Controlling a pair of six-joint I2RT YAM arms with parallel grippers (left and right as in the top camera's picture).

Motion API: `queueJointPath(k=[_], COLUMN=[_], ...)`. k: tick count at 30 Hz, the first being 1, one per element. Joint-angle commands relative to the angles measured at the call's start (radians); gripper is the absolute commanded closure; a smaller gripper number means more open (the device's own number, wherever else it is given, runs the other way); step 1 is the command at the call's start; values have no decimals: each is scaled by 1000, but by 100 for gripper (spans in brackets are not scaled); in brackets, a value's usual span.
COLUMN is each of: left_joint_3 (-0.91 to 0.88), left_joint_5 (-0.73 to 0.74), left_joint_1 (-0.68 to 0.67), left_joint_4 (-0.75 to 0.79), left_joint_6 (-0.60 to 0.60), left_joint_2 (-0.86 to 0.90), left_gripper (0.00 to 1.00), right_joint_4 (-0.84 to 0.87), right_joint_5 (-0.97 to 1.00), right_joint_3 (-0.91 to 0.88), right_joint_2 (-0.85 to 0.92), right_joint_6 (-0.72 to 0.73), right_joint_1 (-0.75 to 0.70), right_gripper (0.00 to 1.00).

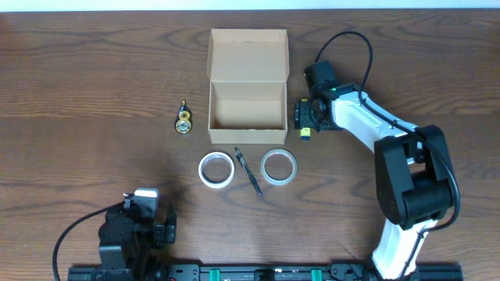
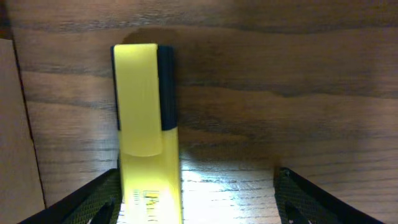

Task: Pack container
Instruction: 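Reach the right gripper to the yellow highlighter and grasp it, then carry the highlighter into the box and release it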

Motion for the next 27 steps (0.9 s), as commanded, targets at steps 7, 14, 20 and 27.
queueJointPath(k=[7, 14, 20, 27], left_joint_3=[-17, -17, -17, -17], left_joint_5=[-7, -7, -7, -7], left_joint_1=[-4, -4, -4, -4], left_joint_4=[-43, -43, -43, -43], left_joint_6=[14, 14, 14, 14], left_joint_2=[-6, -6, -6, -6], left_gripper=[5, 5, 4, 5], right_joint_4=[14, 16, -8, -97], right_joint_5=[9, 21, 40, 98], right_joint_3=[17, 18, 25, 62], right_joint_2=[43, 43, 10, -102], right_joint_6=[10, 9, -5, -44], right_joint_1=[1, -4, -9, -9], right_gripper=[63, 83, 84, 85])
